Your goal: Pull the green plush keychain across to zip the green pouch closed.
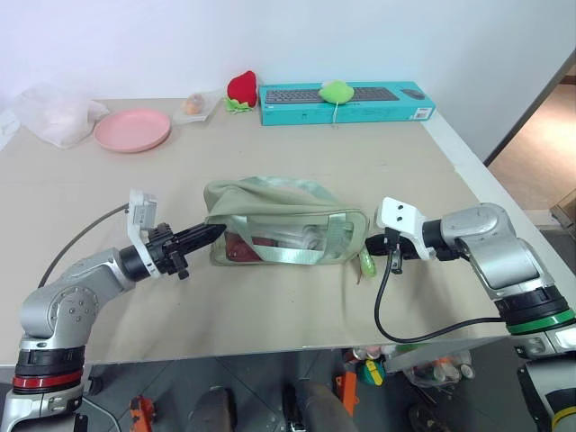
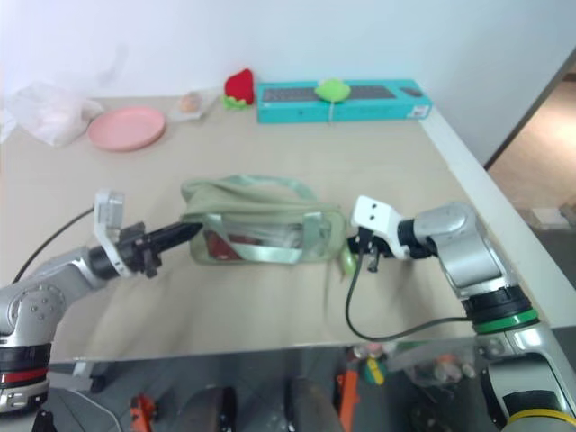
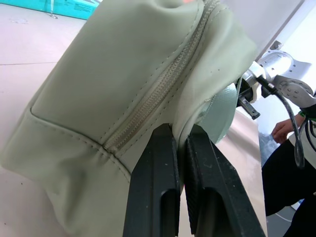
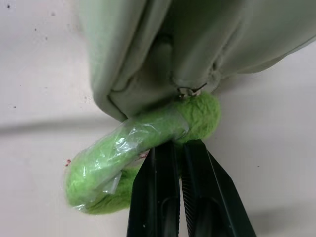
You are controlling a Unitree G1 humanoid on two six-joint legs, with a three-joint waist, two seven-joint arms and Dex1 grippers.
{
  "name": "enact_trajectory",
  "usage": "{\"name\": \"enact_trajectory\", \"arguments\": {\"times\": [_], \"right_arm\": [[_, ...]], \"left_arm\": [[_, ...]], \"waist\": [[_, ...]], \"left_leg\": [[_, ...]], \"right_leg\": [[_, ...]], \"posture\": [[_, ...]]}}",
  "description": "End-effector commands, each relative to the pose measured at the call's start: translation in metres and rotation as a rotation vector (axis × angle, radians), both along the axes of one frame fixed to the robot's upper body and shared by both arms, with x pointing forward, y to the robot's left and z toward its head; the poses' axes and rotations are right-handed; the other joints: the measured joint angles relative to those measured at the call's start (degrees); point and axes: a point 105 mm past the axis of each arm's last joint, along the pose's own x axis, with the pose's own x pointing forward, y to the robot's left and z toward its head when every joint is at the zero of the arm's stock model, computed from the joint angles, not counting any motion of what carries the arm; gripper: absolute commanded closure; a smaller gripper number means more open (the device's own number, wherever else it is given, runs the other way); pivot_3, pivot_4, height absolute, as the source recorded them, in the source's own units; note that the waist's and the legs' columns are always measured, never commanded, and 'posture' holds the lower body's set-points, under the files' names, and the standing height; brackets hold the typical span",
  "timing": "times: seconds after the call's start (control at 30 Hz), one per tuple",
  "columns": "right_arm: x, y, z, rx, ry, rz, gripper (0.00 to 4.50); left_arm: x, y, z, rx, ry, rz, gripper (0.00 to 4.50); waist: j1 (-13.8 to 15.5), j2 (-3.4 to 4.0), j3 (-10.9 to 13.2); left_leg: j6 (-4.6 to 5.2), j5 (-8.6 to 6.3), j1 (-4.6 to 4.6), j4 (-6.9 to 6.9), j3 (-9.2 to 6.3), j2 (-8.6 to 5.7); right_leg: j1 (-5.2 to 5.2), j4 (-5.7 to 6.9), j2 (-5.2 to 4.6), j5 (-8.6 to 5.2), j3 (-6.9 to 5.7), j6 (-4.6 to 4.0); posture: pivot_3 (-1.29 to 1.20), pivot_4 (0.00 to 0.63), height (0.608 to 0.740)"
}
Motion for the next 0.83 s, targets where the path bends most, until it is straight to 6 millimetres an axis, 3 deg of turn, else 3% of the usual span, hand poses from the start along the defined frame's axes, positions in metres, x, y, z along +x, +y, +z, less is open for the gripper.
{"name": "enact_trajectory", "arguments": {"times": [0.03, 0.1, 0.13, 0.37, 0.47, 0.5, 0.6, 0.7, 0.83], "right_arm": [[0.008, 0.004, 0.048, 0.214, -0.069, -0.049, 3.82], [0.0, 0.007, 0.075, 0.343, -0.076, -0.019, 3.07], [-0.002, 0.006, 0.084, 0.377, -0.083, -0.02, 2.75], [-0.023, -0.024, 0.125, 0.583, -0.057, -0.068, 0.43], [-0.035, -0.036, 0.132, 0.639, -0.039, -0.083, 0.39], [-0.039, -0.04, 0.131, 0.645, -0.035, -0.091, 0.39], [-0.051, -0.051, 0.126, 0.652, -0.021, -0.125, 0.39], [-0.059, -0.055, 0.114, 0.653, 0.001, -0.17, 0.39], [-0.058, -0.049, 0.095, 0.652, 0.036, -0.209, 0.39]], "left_arm": [[0.004, 0.01, 0.017, -0.007, -0.046, 0.046, 4.5], [0.005, 0.011, 0.018, -0.001, -0.043, 0.049, 4.5], [0.005, 0.012, 0.018, 0.002, -0.04, 0.046, 3.91], [-0.003, 0.018, 0.037, -0.019, -0.055, 0.029, 1.69], [-0.003, 0.032, 0.048, 0.006, -0.102, 0.095, 0.67], [-0.003, 0.038, 0.047, 0.043, -0.101, 0.123, 0.57], [-0.004, 0.061, 0.041, 0.084, -0.036, 0.196, 0.57], [-0.008, 0.081, 0.05, 0.035, -0.05, 0.245, 0.57], [-0.007, 0.085, 0.038, 0.045, -0.002, 0.254, 0.57]], "waist": [[-0.2, 0.0, 0.0], [-0.2, 0.01, 0.0], [-0.1, 0.02, 0.0], [0.0, 0.03, 0.0], [0.0, 0.03, 0.0], [0.0, 0.03, 0.0], [0.0, 0.04, 0.0], [0.0, 0.05, 0.1], [0.0, 0.04, 0.0]], "left_leg": [[0.0, 0.0, -0.02, -0.02, 0.01, 0.01], [0.0, 0.0, -0.15, -0.04, -0.05, 0.02], [0.0, 0.0, -0.19, -0.05, -0.07, 0.02], [0.1, -0.12, -0.27, -0.08, -0.02, -0.05], [0.12, -0.13, -0.27, -0.08, -0.02, -0.1], [0.13, -0.13, -0.26, -0.08, -0.03, -0.1], [0.13, -0.14, -0.21, -0.08, -0.04, -0.07], [0.14, -0.14, -0.21, -0.1, -0.01, -0.05], [0.14, -0.13, -0.21, -0.06, 0.0, -0.06]], "right_leg": [[-0.03, 0.0, 0.03, 0.0, 0.02, -0.01], [-0.11, 0.0, 0.07, -0.01, -0.02, -0.03], [-0.13, 0.0, 0.07, -0.03, -0.04, -0.06], [-0.17, -0.06, -0.06, -0.14, 0.0, 0.01], [-0.17, -0.07, -0.1, -0.14, 0.0, 0.03], [-0.16, -0.07, -0.1, -0.15, 0.0, 0.03], [-0.13, -0.07, -0.07, -0.15, -0.01, 0.03], [-0.16, -0.07, -0.07, -0.16, 0.0, 0.02], [-0.15, -0.06, -0.09, -0.15, -0.01, 0.03]], "posture": [[0.0, 0.15, 0.74], [0.0, 0.15, 0.74], [0.0, 0.15, 0.74], [0.0, 0.15, 0.74], [0.0, 0.15, 0.74], [0.0, 0.15, 0.74], [0.0, 0.15, 0.74], [0.0, 0.15, 0.74], [0.0, 0.15, 0.74]]}}
